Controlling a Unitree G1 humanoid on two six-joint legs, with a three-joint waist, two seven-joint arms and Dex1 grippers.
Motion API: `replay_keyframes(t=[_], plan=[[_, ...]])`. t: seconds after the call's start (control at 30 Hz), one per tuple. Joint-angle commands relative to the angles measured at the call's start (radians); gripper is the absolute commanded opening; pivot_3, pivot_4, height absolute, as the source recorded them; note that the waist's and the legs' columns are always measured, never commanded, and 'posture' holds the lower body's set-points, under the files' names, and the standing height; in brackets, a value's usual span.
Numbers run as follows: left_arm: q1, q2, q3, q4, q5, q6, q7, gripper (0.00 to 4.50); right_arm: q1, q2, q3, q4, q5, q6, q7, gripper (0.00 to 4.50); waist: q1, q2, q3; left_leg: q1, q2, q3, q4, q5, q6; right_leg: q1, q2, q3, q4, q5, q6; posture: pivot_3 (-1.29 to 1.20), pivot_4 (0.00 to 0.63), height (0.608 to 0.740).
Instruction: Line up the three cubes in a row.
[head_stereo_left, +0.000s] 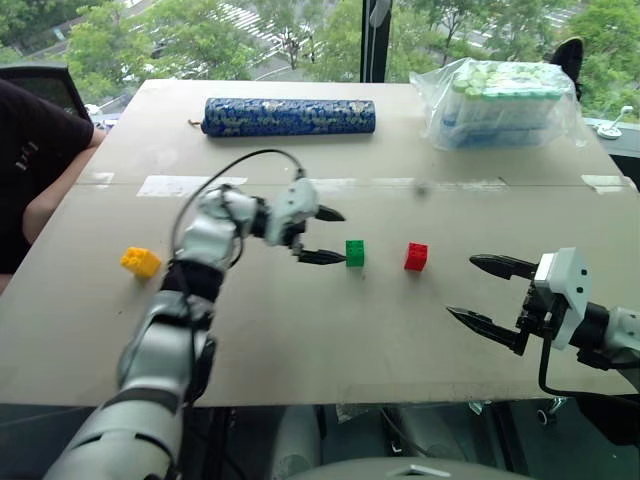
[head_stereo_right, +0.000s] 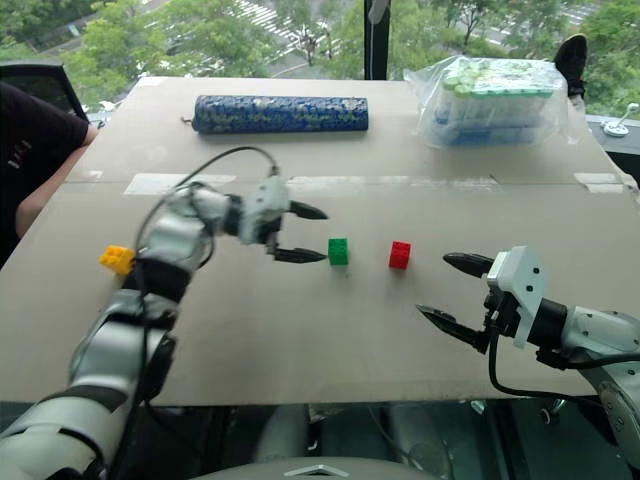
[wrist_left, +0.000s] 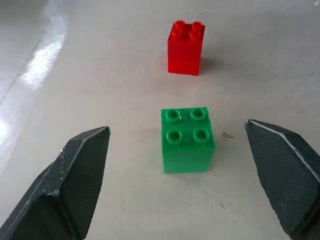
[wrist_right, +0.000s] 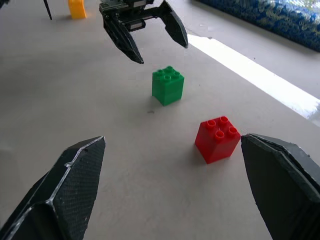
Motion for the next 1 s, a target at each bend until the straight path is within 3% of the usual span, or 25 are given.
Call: replay_keyframes(t=[0.03,0.2,0.37,0.57,0.9,1.0], plan=[[0.174,0.081,0.218,-0.337,-0.120,0.278,0.195,4.44,-0.074,0.030,0.044,0.004,0.038,-0.019,0.022,4.47,0.000,0.000,0.000,0.000,0.000,0.000,0.000,0.000,0.000,0.000,0.000,0.000,0.000,0.000,0.000,0.00,0.150,0.740],[0.444,0.055,0.562,-0.608,-0.085,0.519,0.624,4.44,-0.190,0.077,0.141,0.076,0.029,-0.026,0.053,4.47,0.017,-0.001,0.000,0.000,-0.001,0.000,0.001,0.000,0.000,0.000,-0.003,-0.002,0.000,0.000,0.000,0.00,0.150,0.740],[0.596,0.130,0.693,-0.624,-0.113,0.625,0.673,4.44,-0.282,0.110,0.209,0.115,0.042,-0.013,0.084,4.47,0.036,-0.003,0.000,0.000,-0.002,-0.001,0.002,0.000,0.000,0.001,-0.004,-0.004,0.000,0.000,0.000,0.00,0.150,0.740],[0.604,0.242,0.665,-0.496,-0.107,0.630,0.667,4.44,-0.313,0.105,0.235,0.132,0.033,-0.014,0.108,4.47,0.046,-0.003,0.000,0.000,-0.002,-0.002,0.002,0.000,0.000,0.001,-0.004,-0.005,0.000,0.000,0.000,0.00,0.150,0.740],[0.384,0.346,0.422,-0.095,-0.030,0.463,0.606,4.44,-0.278,0.095,0.220,0.060,0.045,0.012,0.067,4.47,0.044,-0.004,0.000,-0.001,-0.002,-0.002,0.001,0.000,0.000,0.000,-0.004,-0.006,0.000,0.000,0.000,0.00,0.150,0.740],[0.365,0.359,0.379,-0.043,-0.028,0.436,0.558,3.69,-0.264,0.082,0.209,0.042,0.048,0.005,0.077,4.47,0.042,-0.004,0.000,-0.001,-0.001,-0.001,0.001,0.000,0.000,0.000,-0.004,-0.006,0.000,0.000,0.000,0.00,0.150,0.740]])
